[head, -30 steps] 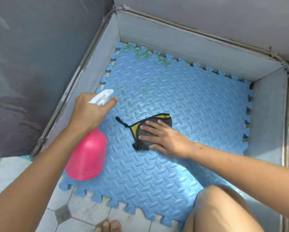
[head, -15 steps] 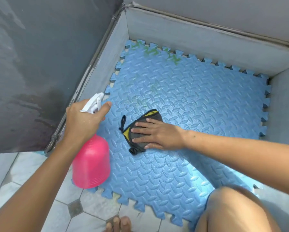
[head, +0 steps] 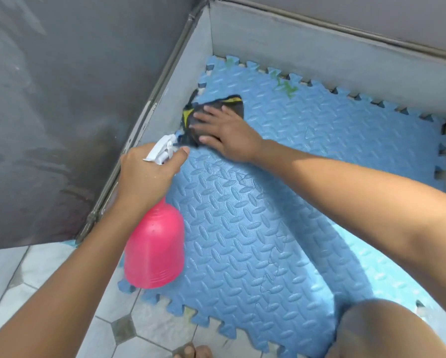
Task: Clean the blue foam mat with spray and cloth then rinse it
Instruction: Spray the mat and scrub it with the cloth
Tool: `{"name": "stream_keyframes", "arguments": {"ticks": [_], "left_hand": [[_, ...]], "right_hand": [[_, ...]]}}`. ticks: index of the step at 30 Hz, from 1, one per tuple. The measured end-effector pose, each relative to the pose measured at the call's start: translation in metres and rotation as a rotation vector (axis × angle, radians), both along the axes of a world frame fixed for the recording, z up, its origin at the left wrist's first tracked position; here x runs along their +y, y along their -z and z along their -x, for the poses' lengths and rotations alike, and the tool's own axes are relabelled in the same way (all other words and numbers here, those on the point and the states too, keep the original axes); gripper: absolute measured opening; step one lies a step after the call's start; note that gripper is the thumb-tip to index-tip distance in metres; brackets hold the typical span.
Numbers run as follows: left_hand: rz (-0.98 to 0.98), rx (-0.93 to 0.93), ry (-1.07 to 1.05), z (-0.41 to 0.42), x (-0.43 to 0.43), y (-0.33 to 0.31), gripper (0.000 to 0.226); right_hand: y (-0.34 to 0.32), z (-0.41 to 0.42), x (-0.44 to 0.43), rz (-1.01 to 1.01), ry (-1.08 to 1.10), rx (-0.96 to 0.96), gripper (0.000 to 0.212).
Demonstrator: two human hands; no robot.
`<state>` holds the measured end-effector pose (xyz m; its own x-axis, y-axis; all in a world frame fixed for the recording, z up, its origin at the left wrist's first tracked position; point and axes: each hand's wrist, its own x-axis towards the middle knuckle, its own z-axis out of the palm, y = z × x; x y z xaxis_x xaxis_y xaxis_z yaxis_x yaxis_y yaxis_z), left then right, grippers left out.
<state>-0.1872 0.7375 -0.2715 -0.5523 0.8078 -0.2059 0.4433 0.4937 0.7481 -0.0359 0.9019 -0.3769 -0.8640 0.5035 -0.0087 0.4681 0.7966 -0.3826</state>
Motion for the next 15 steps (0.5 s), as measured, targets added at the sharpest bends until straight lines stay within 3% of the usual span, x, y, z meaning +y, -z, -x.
{"name": "stream_keyframes", "arguments": {"ticks": [2,4,10,12,15], "left_hand": [[-0.028,0.011,0.011,0.000,0.018,-0.001,0.060],[-0.051,0.013,0.035,-0.002,0.041,-0.005,0.062],[0.072,-0.024,0.196,-0.017,0.093,-0.010,0.060],[0.068,0.003,0.162,-0.022,0.096,-0.008,0.052],[-0.002,0.015,0.054,-0.018,0.092,-0.006,0.062]], "right_hand": [[0.005,-0.025,-0.034,-0.011,-0.221,-0.047,0.050],[0.002,-0.054,-0.042,-0.001,-0.246,-0.076,0.051],[-0.005,-0.161,0.003,0.025,0.241,-0.088,0.056],[-0.005,-0.196,0.014,0.024,0.410,-0.092,0.054],[-0.004,-0.226,0.029,0.005,0.608,-0.096,0.050]]}}
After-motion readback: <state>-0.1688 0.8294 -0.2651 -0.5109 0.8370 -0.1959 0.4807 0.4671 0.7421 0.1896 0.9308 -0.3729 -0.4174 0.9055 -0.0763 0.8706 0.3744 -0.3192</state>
